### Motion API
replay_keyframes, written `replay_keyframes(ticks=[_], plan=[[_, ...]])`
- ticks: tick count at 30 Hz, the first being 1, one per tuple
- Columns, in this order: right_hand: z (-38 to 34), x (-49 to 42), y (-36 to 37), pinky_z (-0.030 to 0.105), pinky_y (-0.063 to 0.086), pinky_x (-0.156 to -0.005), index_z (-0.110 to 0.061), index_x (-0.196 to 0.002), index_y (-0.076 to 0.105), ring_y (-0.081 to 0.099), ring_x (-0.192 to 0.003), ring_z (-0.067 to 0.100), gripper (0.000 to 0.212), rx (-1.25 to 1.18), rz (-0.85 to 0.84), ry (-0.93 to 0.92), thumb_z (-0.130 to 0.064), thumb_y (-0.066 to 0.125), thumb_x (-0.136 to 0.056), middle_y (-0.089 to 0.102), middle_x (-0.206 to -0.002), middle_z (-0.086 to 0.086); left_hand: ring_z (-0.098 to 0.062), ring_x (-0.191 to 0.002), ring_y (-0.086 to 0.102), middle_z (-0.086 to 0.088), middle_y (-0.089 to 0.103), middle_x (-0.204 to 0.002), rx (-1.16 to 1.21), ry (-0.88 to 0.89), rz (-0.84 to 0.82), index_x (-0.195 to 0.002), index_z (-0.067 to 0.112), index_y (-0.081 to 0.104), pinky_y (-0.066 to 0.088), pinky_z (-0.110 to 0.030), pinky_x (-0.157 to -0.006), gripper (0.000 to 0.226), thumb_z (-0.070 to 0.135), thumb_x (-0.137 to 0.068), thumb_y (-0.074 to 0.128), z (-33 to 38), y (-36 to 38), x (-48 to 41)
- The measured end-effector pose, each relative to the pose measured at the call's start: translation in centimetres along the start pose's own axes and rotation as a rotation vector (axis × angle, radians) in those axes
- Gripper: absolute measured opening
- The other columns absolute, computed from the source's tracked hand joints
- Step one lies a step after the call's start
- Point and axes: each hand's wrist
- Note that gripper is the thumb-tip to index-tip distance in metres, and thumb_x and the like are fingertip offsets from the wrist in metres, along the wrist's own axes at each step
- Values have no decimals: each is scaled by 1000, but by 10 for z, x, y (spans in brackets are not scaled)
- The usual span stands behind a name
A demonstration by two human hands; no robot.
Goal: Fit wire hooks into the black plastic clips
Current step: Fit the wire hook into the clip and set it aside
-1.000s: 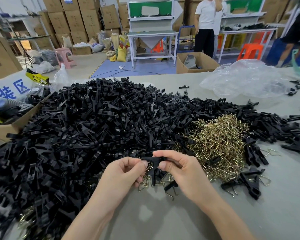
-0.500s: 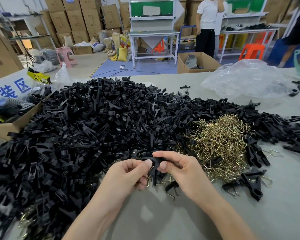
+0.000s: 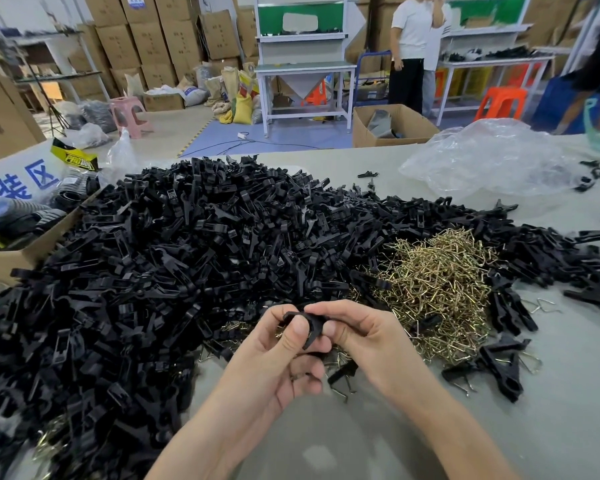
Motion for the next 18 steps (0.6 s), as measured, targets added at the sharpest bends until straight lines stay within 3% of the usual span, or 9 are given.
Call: replay_keyframes(ticks=[2,5,10,13,18], plan=[[1,-1,-2,16,51,-86,-23,-106,73,73,-98,6,26,-19,-15,19,-3,65,-91,78,-101,-7,-19,-52,59,-13,66,-83,23,-3,-11,-108,15,57,52,-29,-48,44,35,-76,80,-1,1,0],[4,-1,-3,22,53,-86,-19,-107,71,72,-93,10,24,-105,-30,86,-17,68,-84,79,-98,-1,-15,-48,55,-9,62,-78,53,-25,-58,-103,21,68,51,-28,-47,43,40,-67,81,-1,1,2],[5,-1,-4,34,54,-91,-5,-114,67,70,-97,17,30,-146,-93,100,-17,68,-87,75,-117,1,-10,-51,51,-3,61,-76,96,-83,-156,-108,22,75,51,-26,-50,57,49,-61,92,-1,-3,2],[2,1,-5,44,53,-95,-14,-111,72,71,-100,21,25,-160,-103,100,-20,70,-87,75,-117,2,-8,-51,49,-1,60,-77,121,-108,-185,-119,20,72,51,-26,-53,66,51,-64,90,-3,-5,2],[3,1,-4,28,56,-88,-30,-98,78,69,-89,15,16,-166,-66,133,-26,73,-83,78,-92,8,-8,-53,52,-2,64,-78,173,-111,-210,-125,28,68,50,-24,-50,71,50,-61,91,-2,-6,3]])
Point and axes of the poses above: each hand's wrist, its own x-axis away from the middle knuckle, its own y-axis out of the palm, z = x × y
